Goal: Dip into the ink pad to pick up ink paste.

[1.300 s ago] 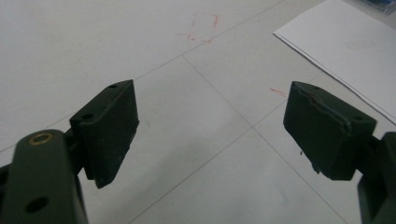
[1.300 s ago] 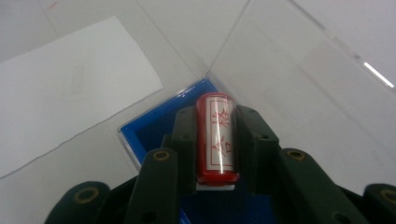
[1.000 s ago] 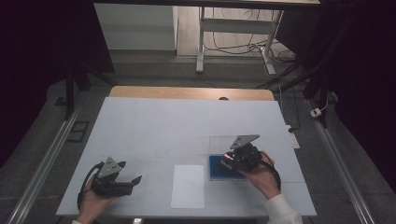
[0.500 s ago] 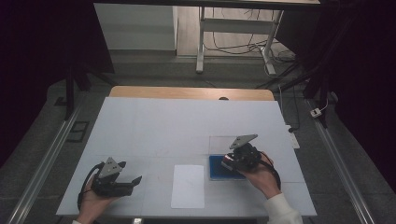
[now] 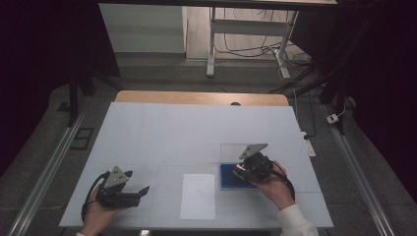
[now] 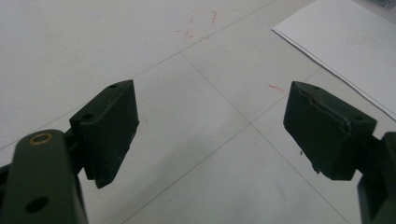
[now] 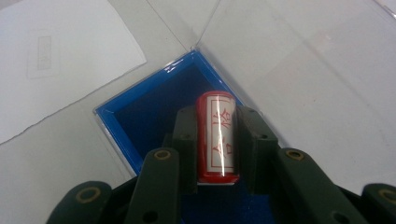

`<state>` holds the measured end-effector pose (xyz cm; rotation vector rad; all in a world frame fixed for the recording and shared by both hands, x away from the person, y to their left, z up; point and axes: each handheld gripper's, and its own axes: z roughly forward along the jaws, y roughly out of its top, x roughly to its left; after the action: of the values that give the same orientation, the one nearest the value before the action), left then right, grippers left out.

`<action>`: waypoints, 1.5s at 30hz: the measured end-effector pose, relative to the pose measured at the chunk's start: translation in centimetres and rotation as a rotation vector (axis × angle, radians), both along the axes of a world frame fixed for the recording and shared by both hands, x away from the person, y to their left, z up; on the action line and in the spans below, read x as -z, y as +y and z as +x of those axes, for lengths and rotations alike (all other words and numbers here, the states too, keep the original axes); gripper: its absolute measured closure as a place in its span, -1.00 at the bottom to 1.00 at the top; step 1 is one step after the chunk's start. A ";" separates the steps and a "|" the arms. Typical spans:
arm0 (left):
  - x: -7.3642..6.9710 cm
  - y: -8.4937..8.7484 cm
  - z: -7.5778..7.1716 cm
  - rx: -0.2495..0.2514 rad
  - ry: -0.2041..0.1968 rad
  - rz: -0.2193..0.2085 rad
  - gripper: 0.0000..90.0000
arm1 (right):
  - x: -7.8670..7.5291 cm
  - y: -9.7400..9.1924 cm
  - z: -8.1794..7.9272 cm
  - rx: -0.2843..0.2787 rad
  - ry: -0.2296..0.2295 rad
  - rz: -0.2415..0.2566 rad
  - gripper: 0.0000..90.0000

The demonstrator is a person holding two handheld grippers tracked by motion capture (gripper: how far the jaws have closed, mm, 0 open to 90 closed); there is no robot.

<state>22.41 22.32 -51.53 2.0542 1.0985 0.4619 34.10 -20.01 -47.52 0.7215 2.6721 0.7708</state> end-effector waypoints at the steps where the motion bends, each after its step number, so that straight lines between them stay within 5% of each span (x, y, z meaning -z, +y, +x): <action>1: 0.0 0.0 0.0 0.000 0.000 0.000 -0.59 | 0.0 0.0 0.0 0.000 0.000 0.000 0.57; 31: 0.0 0.0 0.1 0.001 -0.001 0.002 -0.60 | 0.3 -0.5 -0.1 0.004 -0.005 0.040 0.57; 37: 0.2 0.1 0.2 0.000 0.004 0.009 -0.60 | -0.3 -0.1 -0.7 -0.025 -0.048 0.003 0.56; 45: 0.2 0.1 0.1 0.002 0.002 0.011 -0.59 | -1.5 -0.8 -0.9 -0.021 -0.047 0.100 0.56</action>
<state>22.55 22.45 -51.70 2.0663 1.0970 0.4657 33.21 -20.77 -46.02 0.6918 2.6187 0.9203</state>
